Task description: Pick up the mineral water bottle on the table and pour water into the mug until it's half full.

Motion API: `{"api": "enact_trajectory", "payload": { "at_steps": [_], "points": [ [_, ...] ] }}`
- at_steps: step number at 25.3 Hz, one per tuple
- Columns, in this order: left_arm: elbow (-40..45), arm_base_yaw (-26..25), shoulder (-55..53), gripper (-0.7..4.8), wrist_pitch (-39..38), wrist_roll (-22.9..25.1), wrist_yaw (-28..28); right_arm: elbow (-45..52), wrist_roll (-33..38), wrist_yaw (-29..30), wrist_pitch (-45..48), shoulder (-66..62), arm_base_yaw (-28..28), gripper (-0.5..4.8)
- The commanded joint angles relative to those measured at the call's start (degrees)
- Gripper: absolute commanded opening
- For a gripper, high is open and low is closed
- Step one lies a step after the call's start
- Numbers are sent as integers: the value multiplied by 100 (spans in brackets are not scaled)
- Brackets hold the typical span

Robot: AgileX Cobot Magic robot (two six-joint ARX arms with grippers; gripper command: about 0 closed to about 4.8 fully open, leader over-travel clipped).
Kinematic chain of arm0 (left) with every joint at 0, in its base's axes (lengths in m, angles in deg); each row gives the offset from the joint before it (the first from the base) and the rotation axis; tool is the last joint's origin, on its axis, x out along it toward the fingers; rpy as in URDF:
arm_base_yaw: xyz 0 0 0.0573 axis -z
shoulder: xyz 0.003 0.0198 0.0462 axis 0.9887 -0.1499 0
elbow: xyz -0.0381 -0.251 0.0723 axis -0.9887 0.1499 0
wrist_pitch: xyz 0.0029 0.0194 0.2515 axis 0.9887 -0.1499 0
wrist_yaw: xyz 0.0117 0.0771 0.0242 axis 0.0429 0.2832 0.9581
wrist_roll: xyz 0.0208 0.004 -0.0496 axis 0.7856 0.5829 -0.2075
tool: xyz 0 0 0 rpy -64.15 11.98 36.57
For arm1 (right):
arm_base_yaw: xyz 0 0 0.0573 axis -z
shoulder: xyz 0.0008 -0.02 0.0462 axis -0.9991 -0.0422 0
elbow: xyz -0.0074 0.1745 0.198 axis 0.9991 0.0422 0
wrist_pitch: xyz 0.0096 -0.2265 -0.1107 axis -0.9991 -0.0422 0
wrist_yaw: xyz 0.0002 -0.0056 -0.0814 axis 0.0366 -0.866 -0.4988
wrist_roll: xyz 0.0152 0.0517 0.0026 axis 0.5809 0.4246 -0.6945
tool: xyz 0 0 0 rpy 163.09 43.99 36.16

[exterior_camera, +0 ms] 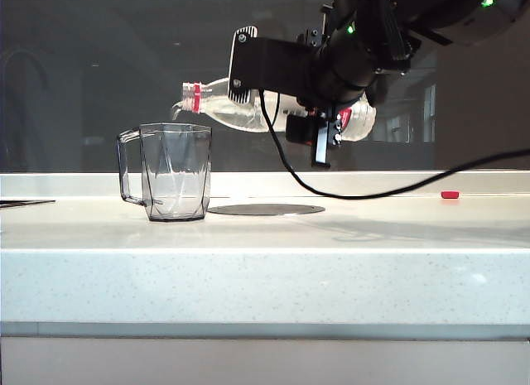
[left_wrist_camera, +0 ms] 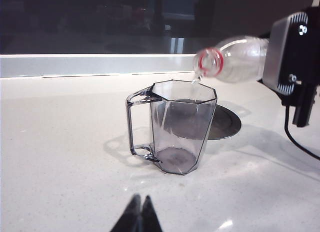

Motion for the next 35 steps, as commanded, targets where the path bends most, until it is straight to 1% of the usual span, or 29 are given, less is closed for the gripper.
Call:
{"api": "enact_trajectory", "payload": {
  "at_steps": [1,10,12,35],
  "points": [
    [-15,2,-2,-4,70,22,-7,-155,-77,-48,380,61,44,279],
    [-15,2,-2,-4,70,22,-7,-155,-385,-94,382,61,90,279],
    [-15,2,-2,-4,70,22,-7,-155,-592,-92,385,61,90,279],
    [-15,7,-2,-4,70,22,-7,-157,-1075,-133,426,63,151,279]
  ]
}}
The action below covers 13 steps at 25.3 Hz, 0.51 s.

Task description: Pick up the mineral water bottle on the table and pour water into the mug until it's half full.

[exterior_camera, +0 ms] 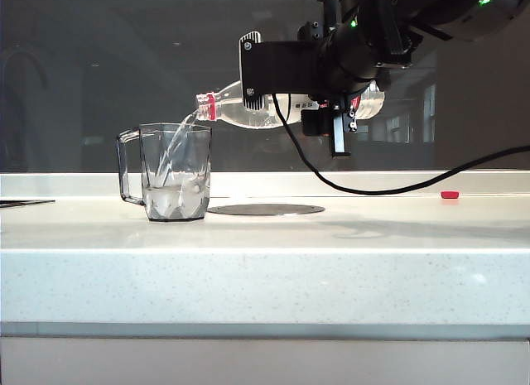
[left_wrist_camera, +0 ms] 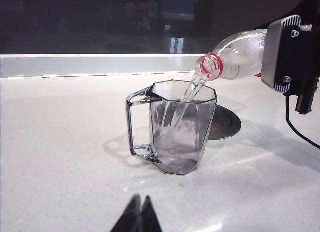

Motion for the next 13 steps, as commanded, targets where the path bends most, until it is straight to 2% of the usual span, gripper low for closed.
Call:
{"api": "enact_trajectory", "payload": {
  "at_steps": [1,12,13],
  "points": [
    [-15,4,-2,-4,70,22,-7,-52,9,-7,313,63,0,279],
    [-15,7,-2,-4,70,22,-7,-48,111,-9,293,61,0,279],
    [-15,7,-2,-4,70,22,-7,-48,284,-7,273,61,0,279]
  ]
}}
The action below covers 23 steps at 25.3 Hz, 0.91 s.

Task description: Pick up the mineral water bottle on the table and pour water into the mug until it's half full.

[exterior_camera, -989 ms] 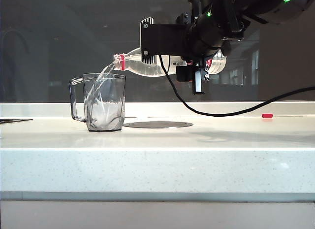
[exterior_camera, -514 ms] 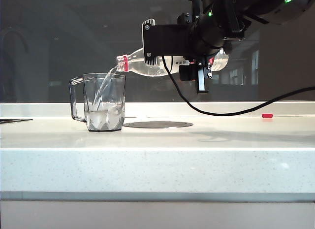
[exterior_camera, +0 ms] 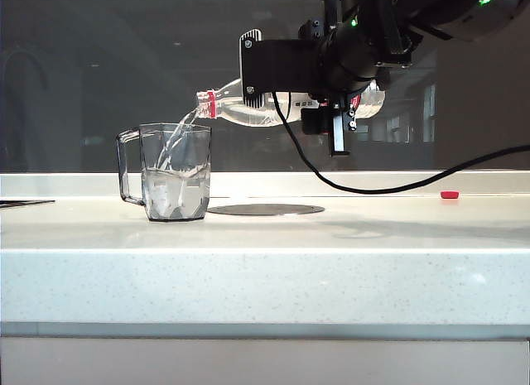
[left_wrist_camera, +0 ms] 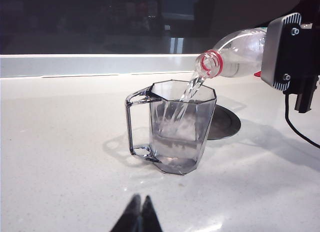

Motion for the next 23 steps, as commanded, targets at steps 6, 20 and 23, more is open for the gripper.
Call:
{"api": "enact_trajectory", "payload": {
  "at_steps": [6,20,23],
  "points": [
    [-15,2,-2,-4,70,22,-7,-44,1331,-28,46,59,-72,278],
    [-15,2,-2,-4,70,22,-7,-44,5053,-315,-33,138,-199,278],
    [-15,2,-2,-4,70,22,-7,-44,6065,-378,-31,258,-199,278]
  ]
}}
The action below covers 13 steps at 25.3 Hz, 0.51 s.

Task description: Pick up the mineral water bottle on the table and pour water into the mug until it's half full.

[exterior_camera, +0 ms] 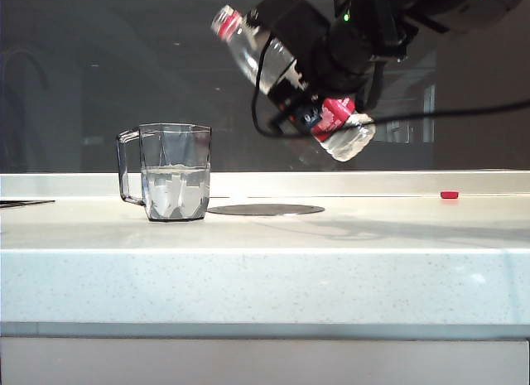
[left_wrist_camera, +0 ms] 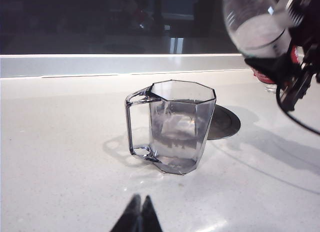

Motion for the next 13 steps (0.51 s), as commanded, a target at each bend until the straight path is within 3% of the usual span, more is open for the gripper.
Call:
{"api": "enact_trajectory", "payload": {
  "at_steps": [1,8,13],
  "points": [
    [-15,0,-2,-4,70,22,-7,-44,1528,-90,210,234,-22,278],
    [-15,0,-2,-4,70,22,-7,44,3764,-83,210,533,-4,278],
    [-15,0,-2,-4,70,22,-7,573,4542,120,925,551,50,278]
  ]
}}
